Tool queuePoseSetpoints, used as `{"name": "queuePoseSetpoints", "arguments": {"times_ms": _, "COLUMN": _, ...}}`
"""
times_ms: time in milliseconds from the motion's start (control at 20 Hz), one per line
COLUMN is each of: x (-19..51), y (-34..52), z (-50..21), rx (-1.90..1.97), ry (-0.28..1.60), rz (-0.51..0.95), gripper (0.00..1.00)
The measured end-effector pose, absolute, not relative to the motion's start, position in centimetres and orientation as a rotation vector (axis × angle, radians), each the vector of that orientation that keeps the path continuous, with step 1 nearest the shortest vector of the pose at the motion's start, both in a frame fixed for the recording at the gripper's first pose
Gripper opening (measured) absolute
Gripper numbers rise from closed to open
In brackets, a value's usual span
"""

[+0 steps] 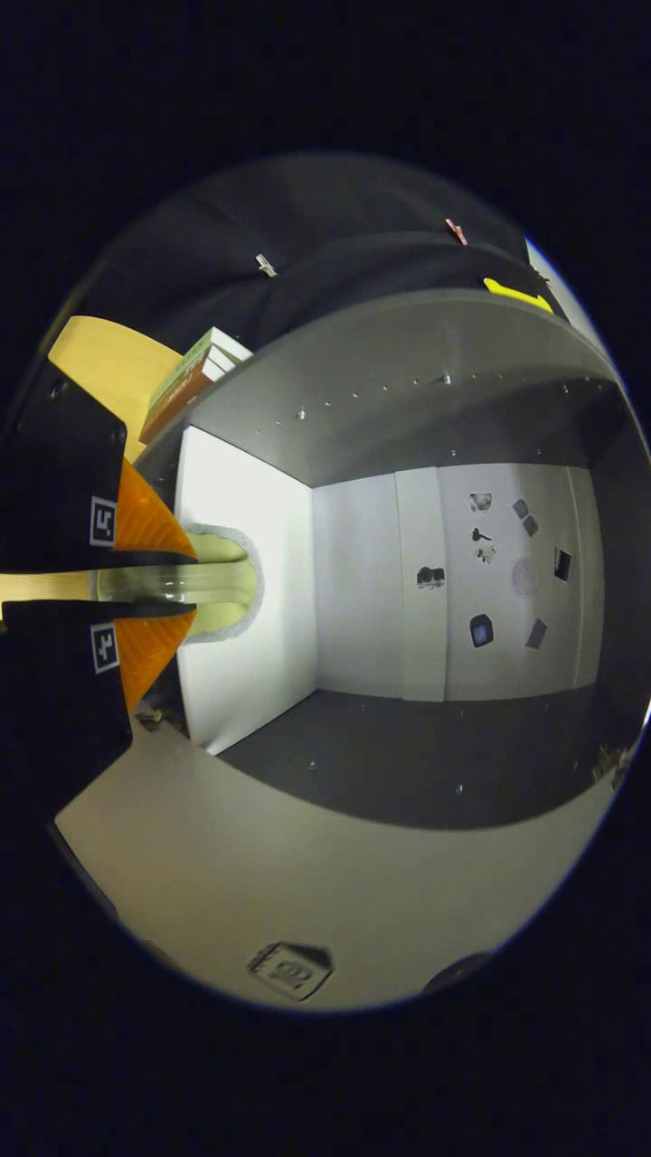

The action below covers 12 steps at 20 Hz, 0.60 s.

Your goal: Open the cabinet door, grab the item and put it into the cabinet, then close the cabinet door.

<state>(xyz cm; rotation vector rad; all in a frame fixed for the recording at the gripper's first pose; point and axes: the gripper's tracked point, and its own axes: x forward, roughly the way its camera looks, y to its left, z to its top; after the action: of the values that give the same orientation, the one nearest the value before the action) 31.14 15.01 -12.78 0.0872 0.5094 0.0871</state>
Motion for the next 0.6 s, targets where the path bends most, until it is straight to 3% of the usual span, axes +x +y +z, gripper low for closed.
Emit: {"name": "queuePoseSetpoints", "arguments": {"times_ms": 600, "x": 42.6, "y": 16.5, "z": -18.4, "rx": 0.147, "ry": 0.619, "rz": 0.038, "gripper": 0.17}}
